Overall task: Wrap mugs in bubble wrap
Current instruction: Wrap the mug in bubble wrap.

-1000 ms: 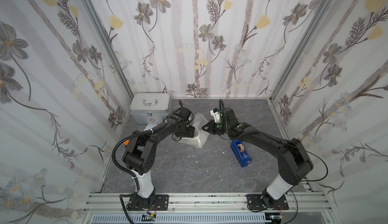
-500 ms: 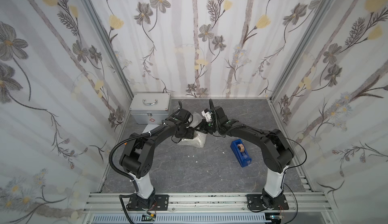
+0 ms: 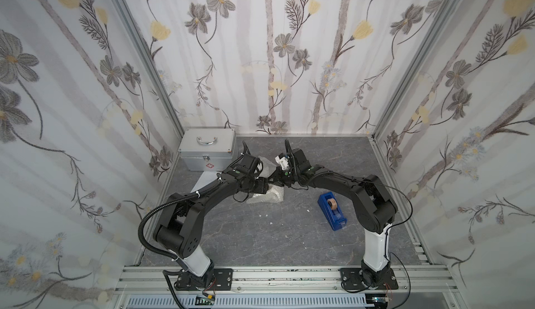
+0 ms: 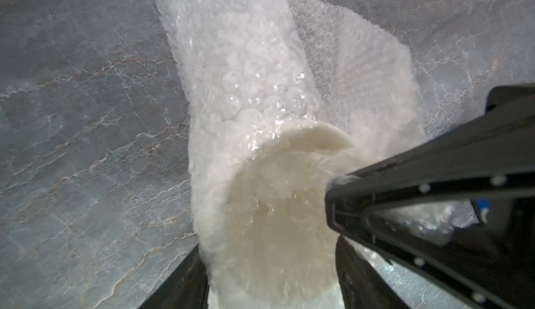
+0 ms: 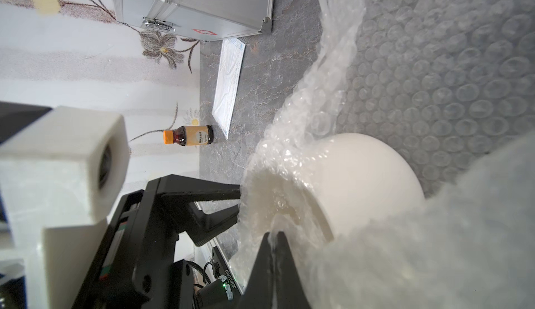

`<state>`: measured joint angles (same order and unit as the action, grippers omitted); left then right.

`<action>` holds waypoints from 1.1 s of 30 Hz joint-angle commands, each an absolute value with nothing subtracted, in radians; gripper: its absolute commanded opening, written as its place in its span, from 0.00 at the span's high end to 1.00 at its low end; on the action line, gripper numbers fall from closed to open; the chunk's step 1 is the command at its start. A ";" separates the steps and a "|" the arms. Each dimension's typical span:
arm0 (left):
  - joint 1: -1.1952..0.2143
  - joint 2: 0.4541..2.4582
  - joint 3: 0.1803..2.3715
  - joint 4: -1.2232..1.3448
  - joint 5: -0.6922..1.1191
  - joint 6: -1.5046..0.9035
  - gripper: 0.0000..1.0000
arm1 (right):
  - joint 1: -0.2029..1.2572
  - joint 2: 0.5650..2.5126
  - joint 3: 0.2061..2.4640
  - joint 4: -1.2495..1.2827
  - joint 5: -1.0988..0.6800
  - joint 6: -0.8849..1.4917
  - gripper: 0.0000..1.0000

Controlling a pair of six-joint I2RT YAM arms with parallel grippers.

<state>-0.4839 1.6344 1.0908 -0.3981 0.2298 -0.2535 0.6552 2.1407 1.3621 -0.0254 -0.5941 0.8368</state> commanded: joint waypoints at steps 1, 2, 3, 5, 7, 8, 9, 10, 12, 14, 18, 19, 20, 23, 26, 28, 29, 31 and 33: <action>-0.476 1.610 1.069 -0.325 0.285 -0.286 0.33 | 0.658 2.148 1.372 -0.011 -0.616 0.837 0.82; -0.472 1.600 1.057 -0.309 0.297 -0.295 0.33 | 0.658 2.148 1.374 -0.010 -0.618 0.838 0.79; -0.467 1.590 1.046 -0.295 0.305 -0.305 0.33 | 0.658 2.149 1.374 -0.009 -0.620 0.838 0.78; -0.458 1.570 1.021 -0.259 0.329 -0.326 0.33 | 0.658 2.148 1.375 -0.006 -0.623 0.838 0.74; -0.448 1.549 0.993 -0.222 0.347 -0.350 0.33 | 0.659 2.149 1.376 -0.003 -0.629 0.842 0.72; -0.444 1.543 0.982 -0.208 0.357 -0.362 0.33 | 0.660 2.148 1.375 0.000 -0.632 0.846 0.72; -0.440 1.537 0.973 -0.194 0.366 -0.371 0.32 | 0.660 2.148 1.375 0.001 -0.635 0.848 0.70; -0.436 1.535 0.965 -0.183 0.372 -0.378 0.32 | 0.661 2.147 1.376 0.004 -0.637 0.851 0.69; -0.428 1.528 0.951 -0.162 0.388 -0.393 0.31 | 0.663 2.146 1.376 0.008 -0.642 0.856 0.69; -0.418 1.518 0.930 -0.132 0.406 -0.412 0.29 | 0.664 2.145 1.376 0.011 -0.647 0.860 0.65; -0.400 1.500 0.894 -0.074 0.437 -0.451 0.21 | 0.668 2.145 1.378 0.020 -0.656 0.870 0.59; -0.398 1.501 0.890 -0.065 0.441 -0.455 0.19 | 0.669 2.144 1.379 0.021 -0.658 0.873 0.58; -0.396 1.504 0.888 -0.061 0.444 -0.458 0.17 | 0.671 2.145 1.380 0.026 -0.661 0.875 0.57; -0.390 1.515 0.888 -0.060 0.441 -0.463 0.11 | 0.676 2.145 1.382 0.027 -0.665 0.882 0.56; -0.381 1.527 0.887 -0.064 0.427 -0.476 0.06 | 0.683 2.145 1.385 0.031 -0.671 0.893 0.56; -0.379 1.531 0.884 -0.058 0.417 -0.485 0.05 | 0.687 2.143 1.383 0.035 -0.673 0.899 0.56; -0.378 1.534 0.884 -0.055 0.413 -0.493 0.04 | 0.691 2.143 1.383 0.036 -0.674 0.902 0.57; -0.377 1.542 0.882 -0.037 0.413 -0.507 0.05 | 0.695 2.141 1.381 0.041 -0.673 0.909 0.58; -0.377 1.549 0.881 -0.024 0.406 -0.521 0.07 | 0.698 2.138 1.375 0.047 -0.671 0.914 0.59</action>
